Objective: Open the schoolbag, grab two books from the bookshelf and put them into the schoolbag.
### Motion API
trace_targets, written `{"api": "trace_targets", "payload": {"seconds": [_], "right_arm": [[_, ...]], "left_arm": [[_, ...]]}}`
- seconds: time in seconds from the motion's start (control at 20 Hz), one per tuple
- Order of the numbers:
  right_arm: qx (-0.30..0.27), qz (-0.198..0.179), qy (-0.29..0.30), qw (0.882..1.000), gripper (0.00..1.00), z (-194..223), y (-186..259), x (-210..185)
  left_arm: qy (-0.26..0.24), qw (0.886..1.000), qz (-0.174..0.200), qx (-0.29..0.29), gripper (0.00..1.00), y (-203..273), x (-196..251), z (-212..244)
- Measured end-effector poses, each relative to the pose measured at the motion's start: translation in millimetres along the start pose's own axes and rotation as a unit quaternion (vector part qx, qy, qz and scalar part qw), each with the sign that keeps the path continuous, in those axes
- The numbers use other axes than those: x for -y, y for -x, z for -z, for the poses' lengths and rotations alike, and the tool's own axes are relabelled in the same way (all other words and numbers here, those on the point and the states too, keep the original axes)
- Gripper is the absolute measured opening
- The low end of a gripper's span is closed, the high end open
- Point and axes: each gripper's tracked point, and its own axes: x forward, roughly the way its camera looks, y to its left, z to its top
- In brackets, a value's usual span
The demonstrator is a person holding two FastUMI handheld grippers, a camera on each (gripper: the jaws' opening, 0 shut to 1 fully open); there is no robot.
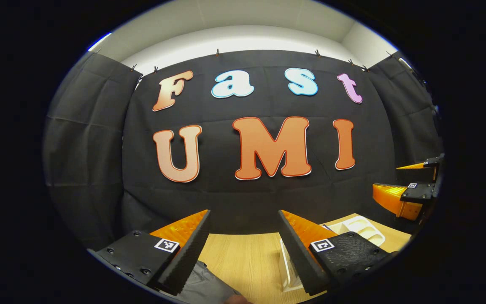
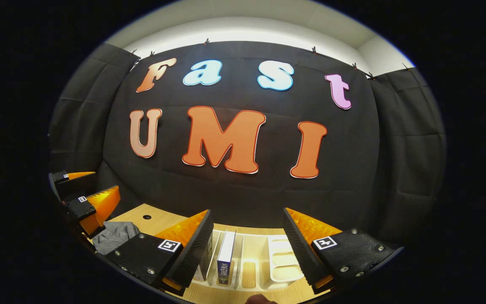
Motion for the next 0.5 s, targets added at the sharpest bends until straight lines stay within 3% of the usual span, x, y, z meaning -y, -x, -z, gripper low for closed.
{"api": "trace_targets", "payload": {"seconds": [0.3, 0.5], "right_arm": [[-0.005, 0.006, -0.004, 1.0, 0.98, 5, 0, 7], [-0.007, 0.012, 0.001, 1.0, 0.98, 10, 0, 18]], "left_arm": [[-0.021, 0.999, -0.008, -0.041, 0.97, -4, -4, 35], [-0.064, 0.994, -0.02, -0.083, 0.98, -4, -15, 78]]}}
